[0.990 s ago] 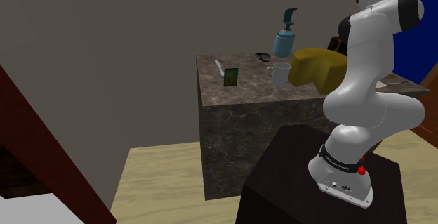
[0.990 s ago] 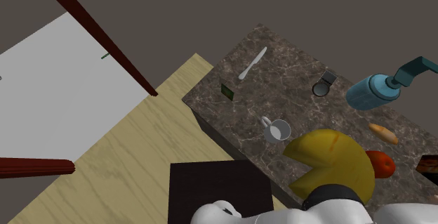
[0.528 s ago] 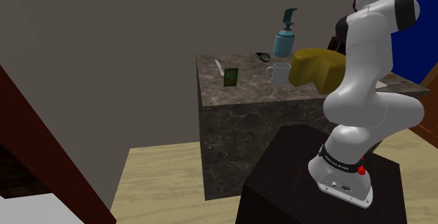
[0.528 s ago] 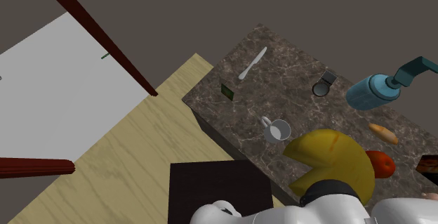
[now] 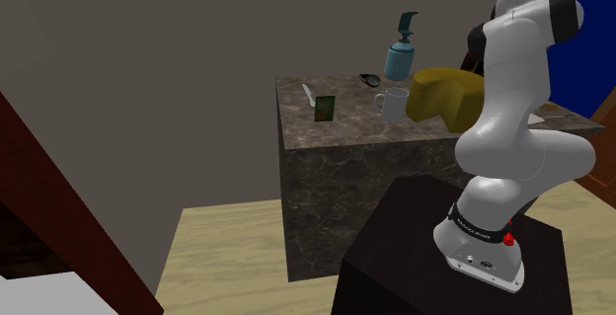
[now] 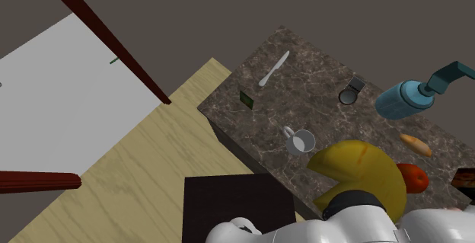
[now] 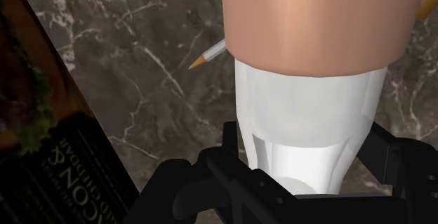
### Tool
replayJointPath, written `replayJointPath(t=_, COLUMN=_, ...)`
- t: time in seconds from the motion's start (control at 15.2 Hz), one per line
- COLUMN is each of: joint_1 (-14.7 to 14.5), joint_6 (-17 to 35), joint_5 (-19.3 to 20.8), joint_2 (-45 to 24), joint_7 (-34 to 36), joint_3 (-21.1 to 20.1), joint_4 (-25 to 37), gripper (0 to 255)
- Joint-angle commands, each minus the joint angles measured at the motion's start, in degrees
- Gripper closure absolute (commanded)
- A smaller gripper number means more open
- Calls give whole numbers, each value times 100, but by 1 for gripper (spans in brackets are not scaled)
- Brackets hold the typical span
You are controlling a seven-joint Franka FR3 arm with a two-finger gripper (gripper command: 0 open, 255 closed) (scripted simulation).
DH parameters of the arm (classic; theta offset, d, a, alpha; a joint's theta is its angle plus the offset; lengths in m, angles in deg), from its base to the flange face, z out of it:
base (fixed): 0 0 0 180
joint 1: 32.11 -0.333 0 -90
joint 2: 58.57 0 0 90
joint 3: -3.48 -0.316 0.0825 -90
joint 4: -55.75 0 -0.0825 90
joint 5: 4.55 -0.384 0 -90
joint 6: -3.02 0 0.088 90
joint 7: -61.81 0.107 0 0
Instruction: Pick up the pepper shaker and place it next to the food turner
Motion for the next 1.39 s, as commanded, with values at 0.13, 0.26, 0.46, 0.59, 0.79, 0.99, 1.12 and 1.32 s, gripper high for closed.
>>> replayJointPath(t=0.13, joint_1=-58, joint_6=226, joint_5=-40, joint_2=-32, joint_7=-46, joint_3=-21, joint_4=-223, gripper=255)
replayJointPath(t=0.26, joint_1=-59, joint_6=226, joint_5=-40, joint_2=-32, joint_7=-46, joint_3=-21, joint_4=-223, gripper=255)
replayJointPath(t=0.46, joint_1=-58, joint_6=226, joint_5=-40, joint_2=-32, joint_7=-46, joint_3=-21, joint_4=-223, gripper=255)
replayJointPath(t=0.59, joint_1=-58, joint_6=226, joint_5=-40, joint_2=-32, joint_7=-46, joint_3=-21, joint_4=-223, gripper=255)
replayJointPath(t=0.79, joint_1=-59, joint_6=226, joint_5=-40, joint_2=-31, joint_7=-46, joint_3=-21, joint_4=-224, gripper=0)
replayJointPath(t=0.99, joint_1=-59, joint_6=226, joint_5=-40, joint_2=-31, joint_7=-46, joint_3=-21, joint_4=-224, gripper=0)
replayJointPath(t=1.12, joint_1=-17, joint_6=-88, joint_5=37, joint_2=62, joint_7=21, joint_3=30, joint_4=40, gripper=0)
replayJointPath(t=1.32, joint_1=50, joint_6=-388, joint_5=91, joint_2=122, joint_7=83, joint_3=59, joint_4=327, gripper=0)
